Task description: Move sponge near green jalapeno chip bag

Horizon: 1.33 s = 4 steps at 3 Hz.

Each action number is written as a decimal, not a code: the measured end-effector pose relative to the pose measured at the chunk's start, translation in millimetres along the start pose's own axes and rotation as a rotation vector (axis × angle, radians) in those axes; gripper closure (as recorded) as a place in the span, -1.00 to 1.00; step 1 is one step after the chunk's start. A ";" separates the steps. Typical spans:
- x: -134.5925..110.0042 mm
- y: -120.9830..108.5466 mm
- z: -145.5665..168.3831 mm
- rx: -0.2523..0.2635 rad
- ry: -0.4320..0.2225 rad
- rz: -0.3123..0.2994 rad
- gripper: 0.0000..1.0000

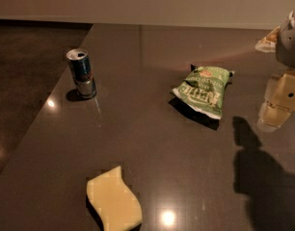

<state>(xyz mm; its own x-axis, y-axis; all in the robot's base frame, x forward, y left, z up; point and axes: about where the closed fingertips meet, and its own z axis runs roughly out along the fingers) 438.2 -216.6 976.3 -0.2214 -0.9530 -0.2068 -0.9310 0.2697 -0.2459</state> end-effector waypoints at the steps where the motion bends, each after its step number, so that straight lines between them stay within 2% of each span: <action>1: 0.0 0.0 0.0 0.000 0.000 0.000 -1.00; 2: -12.8 14.6 1.3 -0.012 -0.036 -0.009 -1.00; 3: -33.0 45.8 8.7 -0.052 -0.107 -0.041 -1.00; 4: -61.4 82.8 25.6 -0.124 -0.195 -0.070 -1.00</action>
Offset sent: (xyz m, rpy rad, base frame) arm -0.0313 0.0462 -0.0115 0.0994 0.0227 0.0594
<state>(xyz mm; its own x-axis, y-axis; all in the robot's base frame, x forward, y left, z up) 382.1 -132.2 944.4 -0.1063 -0.9208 -0.3752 -0.9732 0.1738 -0.1507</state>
